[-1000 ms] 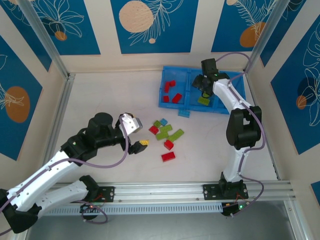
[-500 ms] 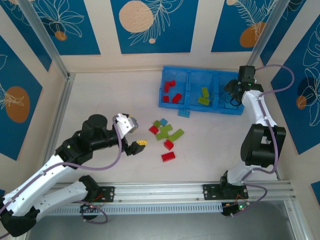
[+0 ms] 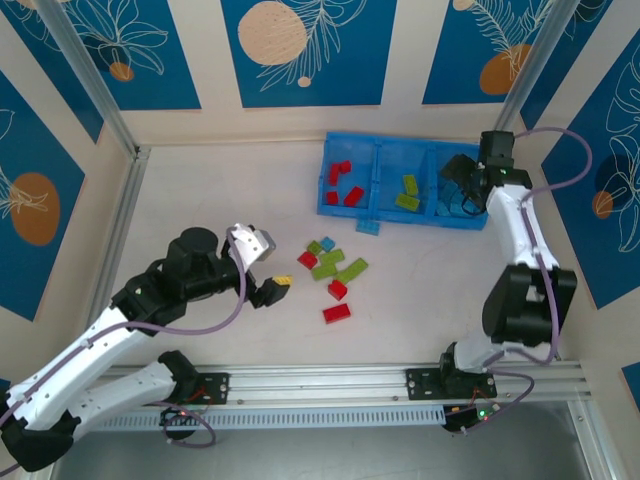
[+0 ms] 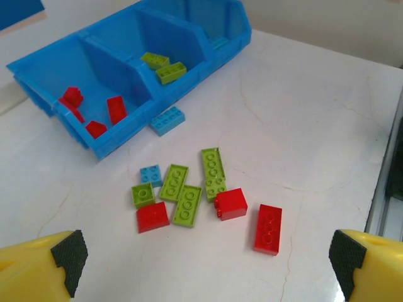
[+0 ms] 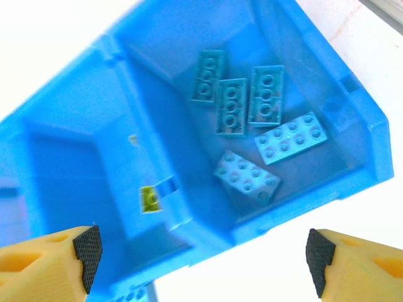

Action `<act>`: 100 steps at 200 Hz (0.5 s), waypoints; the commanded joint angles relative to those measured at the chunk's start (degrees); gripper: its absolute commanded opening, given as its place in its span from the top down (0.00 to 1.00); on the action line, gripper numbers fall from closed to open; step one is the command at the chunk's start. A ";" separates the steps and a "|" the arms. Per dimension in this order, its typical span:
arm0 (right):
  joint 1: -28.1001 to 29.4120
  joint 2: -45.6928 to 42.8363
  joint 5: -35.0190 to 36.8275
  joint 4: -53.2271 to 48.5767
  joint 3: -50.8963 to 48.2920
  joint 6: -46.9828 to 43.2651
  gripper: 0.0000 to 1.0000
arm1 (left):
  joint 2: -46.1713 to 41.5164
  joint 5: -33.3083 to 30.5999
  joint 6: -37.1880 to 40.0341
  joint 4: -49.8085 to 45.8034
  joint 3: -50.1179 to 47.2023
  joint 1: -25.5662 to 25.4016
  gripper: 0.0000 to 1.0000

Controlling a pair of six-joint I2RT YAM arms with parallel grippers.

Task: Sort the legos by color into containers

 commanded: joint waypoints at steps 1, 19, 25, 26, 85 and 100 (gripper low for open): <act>7.07 -7.52 -3.30 1.09 -5.69 -1.57 0.13 | 2.13 -4.29 -4.91 -2.32 3.63 0.17 0.00; 15.95 -12.27 -2.63 4.16 -10.83 -4.79 0.13 | 2.44 -5.50 -3.74 -2.40 3.64 0.21 0.00; 19.08 -13.03 -1.67 4.72 -12.03 -5.42 0.12 | 2.35 -5.65 -2.86 -2.59 3.57 0.24 0.00; 19.37 -13.08 -1.43 4.75 -12.16 -5.46 0.13 | 2.33 -5.67 -2.74 -2.65 3.55 0.26 0.00; 39.08 -5.45 6.70 3.36 -14.61 -3.87 0.12 | 1.78 -8.71 0.37 -5.01 3.33 0.24 0.00; 42.12 -2.12 10.35 0.73 -14.65 0.29 0.12 | 1.40 -9.84 0.61 -5.26 3.22 0.28 0.00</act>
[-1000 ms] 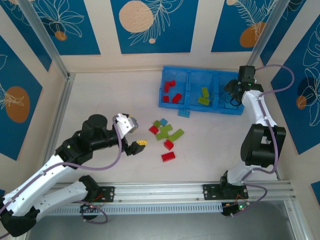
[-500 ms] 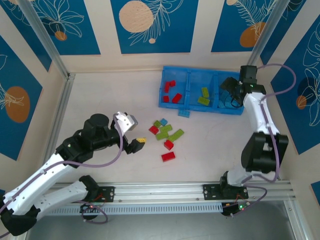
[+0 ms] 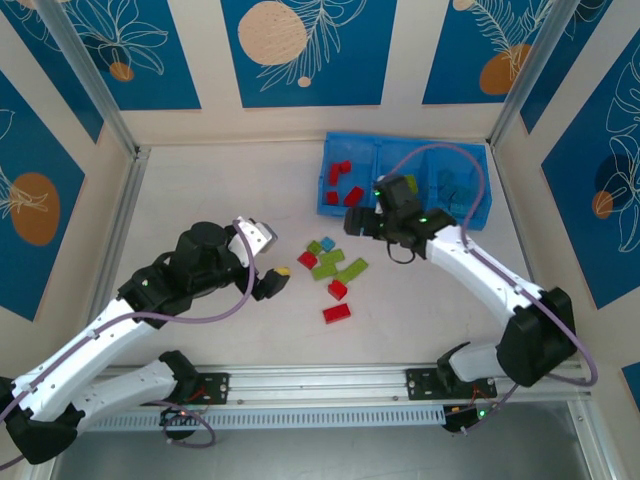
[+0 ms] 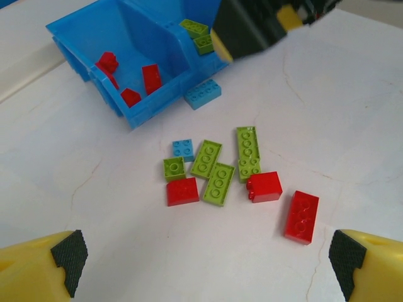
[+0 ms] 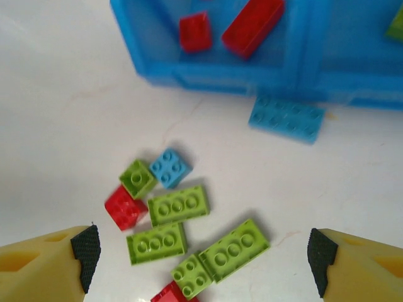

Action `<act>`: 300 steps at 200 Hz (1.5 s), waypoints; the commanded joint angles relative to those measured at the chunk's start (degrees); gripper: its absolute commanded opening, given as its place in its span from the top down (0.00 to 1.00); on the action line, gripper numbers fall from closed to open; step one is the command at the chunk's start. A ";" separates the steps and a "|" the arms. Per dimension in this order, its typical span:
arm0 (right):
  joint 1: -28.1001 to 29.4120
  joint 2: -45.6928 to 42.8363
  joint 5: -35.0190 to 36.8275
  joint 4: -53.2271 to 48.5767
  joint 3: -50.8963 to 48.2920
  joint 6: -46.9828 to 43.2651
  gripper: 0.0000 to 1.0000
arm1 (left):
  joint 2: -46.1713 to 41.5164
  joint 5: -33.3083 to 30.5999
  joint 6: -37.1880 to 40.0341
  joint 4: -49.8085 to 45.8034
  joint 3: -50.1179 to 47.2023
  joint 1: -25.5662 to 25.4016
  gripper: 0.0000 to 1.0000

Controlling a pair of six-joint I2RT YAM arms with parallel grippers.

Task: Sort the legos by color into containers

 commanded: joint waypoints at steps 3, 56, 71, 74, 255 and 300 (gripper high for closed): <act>4.45 4.34 7.76 -3.89 -0.74 5.09 0.12 | -1.34 -2.80 1.25 -1.61 1.28 0.28 0.00; 7.92 14.60 13.71 -10.24 -1.25 26.85 0.13 | -0.92 -2.92 2.70 -1.33 0.35 0.16 0.00; 8.95 17.14 13.87 -10.77 -0.24 28.54 0.13 | -0.13 -2.37 2.84 -1.67 0.53 0.13 0.00; 9.12 17.67 13.67 -10.67 -0.04 28.73 0.13 | -0.03 -2.39 2.84 -1.77 0.66 0.20 0.00; 8.54 6.64 16.82 -2.44 -9.34 28.56 0.68 | 0.25 -0.58 3.95 -1.22 0.03 0.22 0.00; -3.47 3.66 16.56 1.98 -1.85 13.90 0.69 | 0.52 -0.45 4.03 -0.87 -0.12 0.28 0.00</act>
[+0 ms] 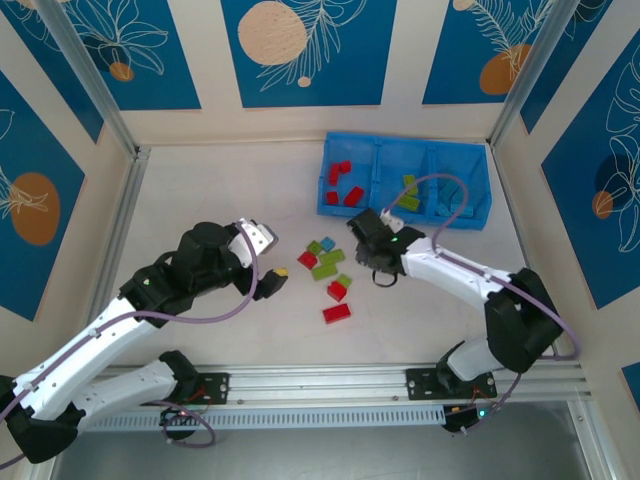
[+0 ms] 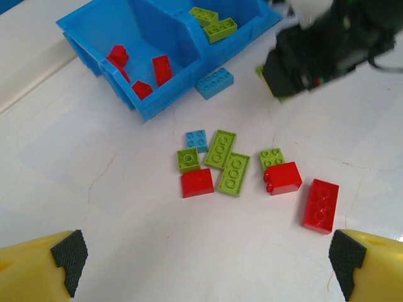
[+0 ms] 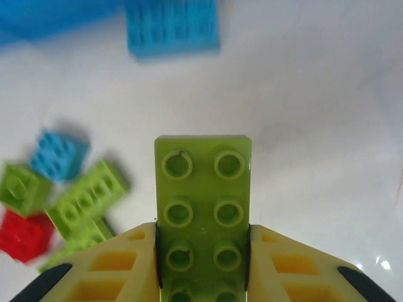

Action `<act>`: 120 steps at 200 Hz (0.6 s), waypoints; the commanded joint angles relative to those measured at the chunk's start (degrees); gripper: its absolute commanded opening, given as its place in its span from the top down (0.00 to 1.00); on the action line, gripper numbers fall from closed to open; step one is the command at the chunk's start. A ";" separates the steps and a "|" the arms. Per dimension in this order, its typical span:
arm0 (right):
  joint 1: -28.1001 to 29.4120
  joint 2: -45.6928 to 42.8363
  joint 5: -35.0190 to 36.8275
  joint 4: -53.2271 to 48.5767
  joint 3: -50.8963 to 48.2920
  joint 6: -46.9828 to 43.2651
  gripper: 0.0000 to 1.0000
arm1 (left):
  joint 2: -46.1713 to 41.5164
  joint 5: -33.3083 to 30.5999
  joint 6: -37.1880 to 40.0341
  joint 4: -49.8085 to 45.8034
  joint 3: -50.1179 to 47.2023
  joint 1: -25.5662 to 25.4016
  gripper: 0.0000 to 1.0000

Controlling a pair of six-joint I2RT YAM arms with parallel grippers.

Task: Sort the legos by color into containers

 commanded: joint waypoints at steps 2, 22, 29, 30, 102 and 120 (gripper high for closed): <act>-7.91 1.23 1.72 4.12 5.98 -10.15 0.69 | 0.06 1.29 1.00 -0.15 -0.14 0.22 0.00; -15.19 7.19 -1.13 6.21 13.33 -16.05 0.70 | 0.06 1.07 1.00 0.04 -0.38 0.25 0.00; -17.23 9.91 -2.35 6.34 16.43 -17.55 0.70 | 0.06 0.89 1.08 0.01 -0.44 0.28 0.00; -17.53 10.33 -2.50 6.30 17.04 -17.76 0.70 | 0.06 0.86 1.08 0.02 -0.43 0.28 0.00; -23.32 30.39 -5.98 -7.42 50.04 -24.30 0.32 | 0.90 -1.94 1.83 1.89 -2.23 0.22 0.00; -22.84 27.46 -8.15 -9.31 49.71 -23.76 0.29 | 2.55 -4.10 0.82 2.00 -2.23 0.43 0.00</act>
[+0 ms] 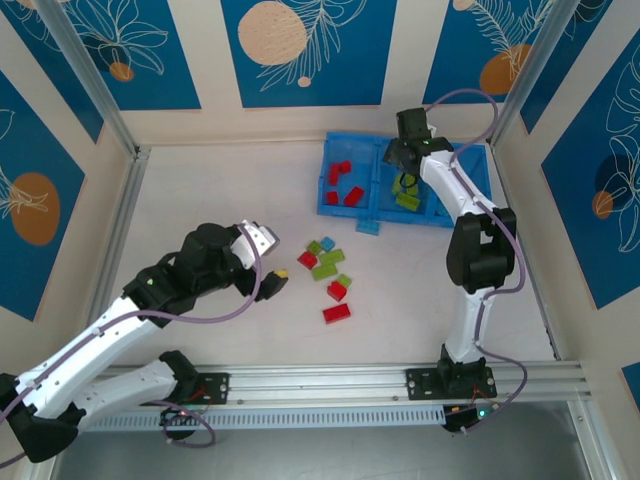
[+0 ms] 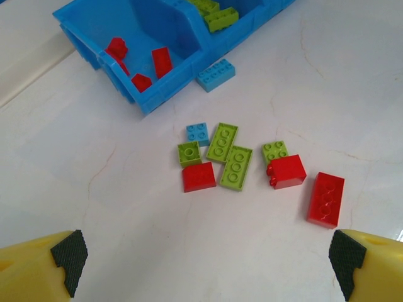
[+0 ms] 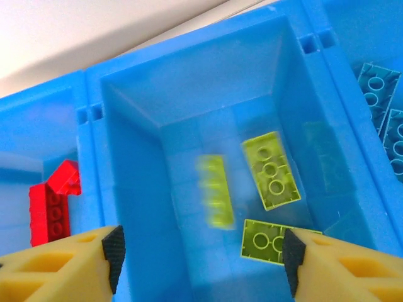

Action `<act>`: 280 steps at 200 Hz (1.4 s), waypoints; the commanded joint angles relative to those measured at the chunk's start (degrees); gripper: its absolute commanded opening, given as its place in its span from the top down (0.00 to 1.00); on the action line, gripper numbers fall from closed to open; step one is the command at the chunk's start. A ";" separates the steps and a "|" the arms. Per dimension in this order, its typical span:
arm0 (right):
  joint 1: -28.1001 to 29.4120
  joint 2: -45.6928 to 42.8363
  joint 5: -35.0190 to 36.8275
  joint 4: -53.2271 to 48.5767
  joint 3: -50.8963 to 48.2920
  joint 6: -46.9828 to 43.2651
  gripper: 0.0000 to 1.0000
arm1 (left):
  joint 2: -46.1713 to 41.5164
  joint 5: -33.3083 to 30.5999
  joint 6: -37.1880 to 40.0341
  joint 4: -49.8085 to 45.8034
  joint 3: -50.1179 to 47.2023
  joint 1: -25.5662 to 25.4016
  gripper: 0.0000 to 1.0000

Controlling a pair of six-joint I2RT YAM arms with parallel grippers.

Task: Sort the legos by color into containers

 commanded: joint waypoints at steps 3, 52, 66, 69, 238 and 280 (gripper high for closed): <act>1.30 -4.91 -3.16 -6.85 2.21 -1.35 0.29 | 2.18 -3.40 0.16 1.36 -0.74 0.45 0.00; 10.47 -26.71 -10.29 -9.18 -17.27 1.94 0.27 | 4.60 -6.59 -1.83 2.31 -0.39 1.45 0.00; 16.72 -34.37 -9.63 -7.54 -26.65 4.52 0.25 | 4.78 -6.45 -2.66 3.30 -0.49 1.53 0.00; 18.11 -35.83 -9.85 -7.00 -28.48 4.74 0.24 | 4.97 -6.67 -2.68 3.07 -0.35 1.52 0.00; 41.63 -69.20 -7.54 -28.07 -48.37 18.88 0.17 | 37.04 -9.55 -47.09 7.37 7.63 -20.70 0.07; 42.80 -70.67 -5.47 -29.40 -48.64 20.71 0.16 | 49.10 -11.34 -40.53 4.70 15.59 -19.49 0.04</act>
